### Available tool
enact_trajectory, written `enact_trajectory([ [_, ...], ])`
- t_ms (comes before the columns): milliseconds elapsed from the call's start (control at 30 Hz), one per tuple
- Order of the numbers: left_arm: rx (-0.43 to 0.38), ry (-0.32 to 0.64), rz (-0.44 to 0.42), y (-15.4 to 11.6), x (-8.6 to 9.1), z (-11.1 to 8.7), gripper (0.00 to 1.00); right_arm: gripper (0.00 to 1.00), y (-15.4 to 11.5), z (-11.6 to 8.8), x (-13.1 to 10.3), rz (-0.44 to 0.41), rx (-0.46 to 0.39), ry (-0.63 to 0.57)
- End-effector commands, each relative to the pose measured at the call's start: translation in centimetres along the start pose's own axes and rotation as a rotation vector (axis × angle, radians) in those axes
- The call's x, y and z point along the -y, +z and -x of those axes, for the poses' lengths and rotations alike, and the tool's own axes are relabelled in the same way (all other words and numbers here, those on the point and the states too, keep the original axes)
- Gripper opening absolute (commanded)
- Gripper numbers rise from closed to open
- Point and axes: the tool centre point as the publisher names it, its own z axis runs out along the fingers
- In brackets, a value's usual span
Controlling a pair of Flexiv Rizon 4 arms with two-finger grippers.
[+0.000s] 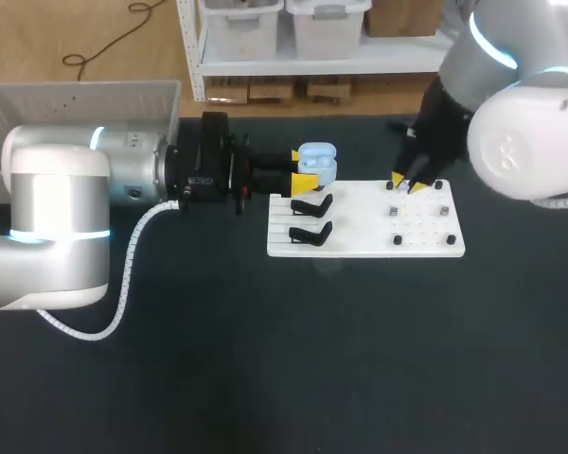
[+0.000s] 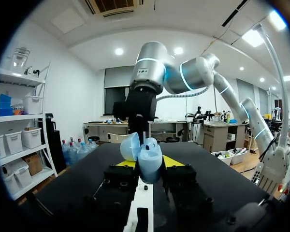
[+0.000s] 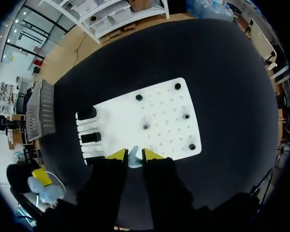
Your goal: Pick up each earbud case from the left stands, insert the matching earbuds, close the lid, and place the case in the box.
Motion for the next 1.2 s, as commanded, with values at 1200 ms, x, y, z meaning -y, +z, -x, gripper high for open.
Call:
enact_trajectory([
  [1200,0.002,0.002,0.004,0.0,0.1,-0.1,0.00,0.00,-10.3,-6.8,-10.7,-0.022,-0.143,-0.320],
])
